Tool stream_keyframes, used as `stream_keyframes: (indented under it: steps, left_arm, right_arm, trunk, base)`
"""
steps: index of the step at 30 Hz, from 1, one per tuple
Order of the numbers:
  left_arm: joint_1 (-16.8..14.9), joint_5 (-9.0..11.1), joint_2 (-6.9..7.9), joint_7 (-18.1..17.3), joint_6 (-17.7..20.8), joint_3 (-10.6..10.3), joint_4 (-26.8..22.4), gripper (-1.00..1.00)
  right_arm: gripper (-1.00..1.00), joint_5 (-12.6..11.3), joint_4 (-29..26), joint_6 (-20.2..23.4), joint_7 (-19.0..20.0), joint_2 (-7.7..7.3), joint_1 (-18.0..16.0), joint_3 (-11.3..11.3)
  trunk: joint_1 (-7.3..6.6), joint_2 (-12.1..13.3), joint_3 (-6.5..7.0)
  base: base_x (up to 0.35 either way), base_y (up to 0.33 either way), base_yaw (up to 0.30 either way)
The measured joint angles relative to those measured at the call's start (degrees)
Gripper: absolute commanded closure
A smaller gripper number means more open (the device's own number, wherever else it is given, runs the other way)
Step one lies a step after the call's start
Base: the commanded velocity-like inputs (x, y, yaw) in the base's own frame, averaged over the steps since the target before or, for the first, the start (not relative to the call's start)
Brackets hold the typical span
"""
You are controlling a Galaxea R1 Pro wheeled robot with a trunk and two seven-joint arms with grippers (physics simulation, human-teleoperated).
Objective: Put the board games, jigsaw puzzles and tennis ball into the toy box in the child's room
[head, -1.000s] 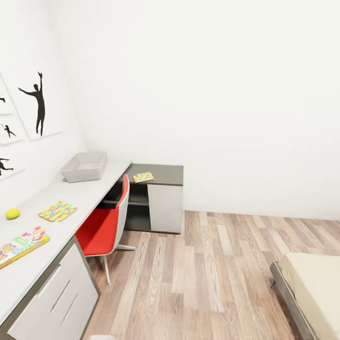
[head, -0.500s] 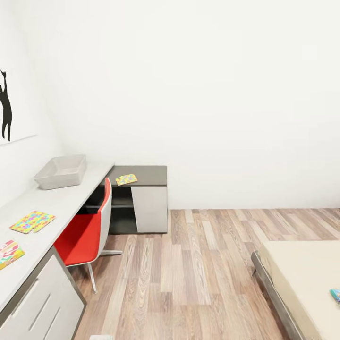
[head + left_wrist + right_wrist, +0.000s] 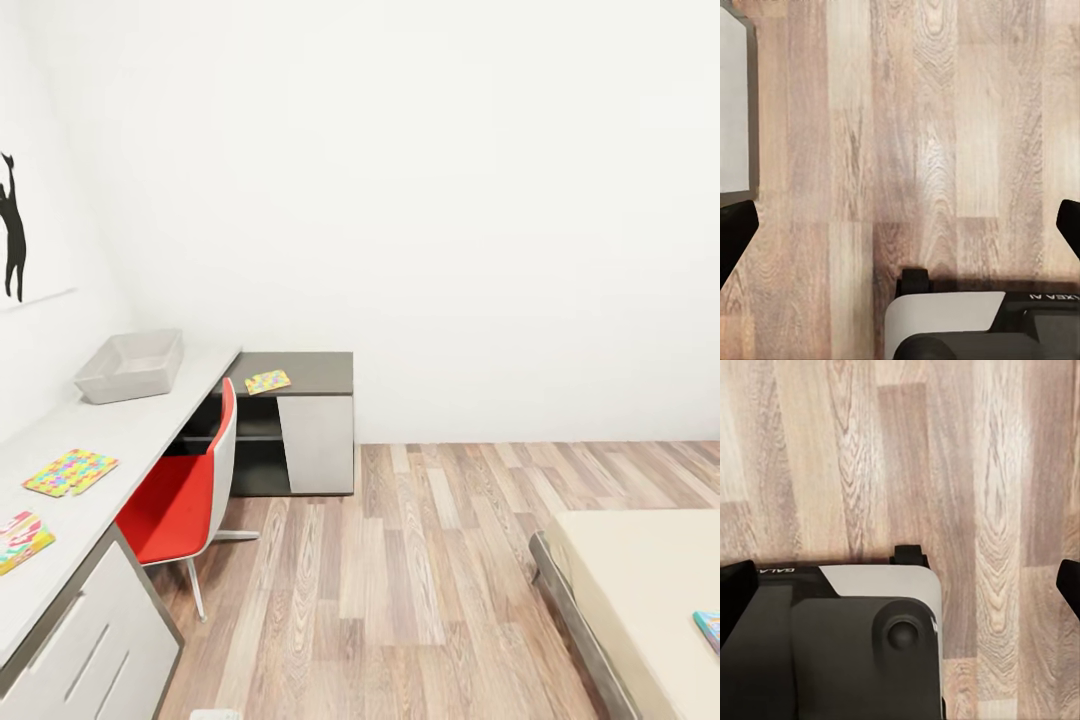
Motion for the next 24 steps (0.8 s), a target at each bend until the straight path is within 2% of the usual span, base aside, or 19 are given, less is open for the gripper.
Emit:
stream_keyframes:
  steps: [16, 24]
  left_arm:
    - [0.0, -0.1, 0.0, 0.0, 0.0, 0.0, 0.0, -1.0]
    - [0.0, -0.1, 0.0, 0.0, 0.1, 0.0, 0.0, -1.0]
  right_arm:
    - [-1.0, 0.0, 0.0, -0.2, 0.0, 0.02, 0.0, 0.1]
    - [-1.0, -0.5, -0.2, 0.0, 0.0, 0.77, 0.0, -0.1]
  trunk:
    - [-3.52, 6.4, 2.88]
    - [-5.28, 9.7, 4.33]
  base:
    - [0.0, 0.0, 0.0]
    - [0.0, 0.0, 0.0]
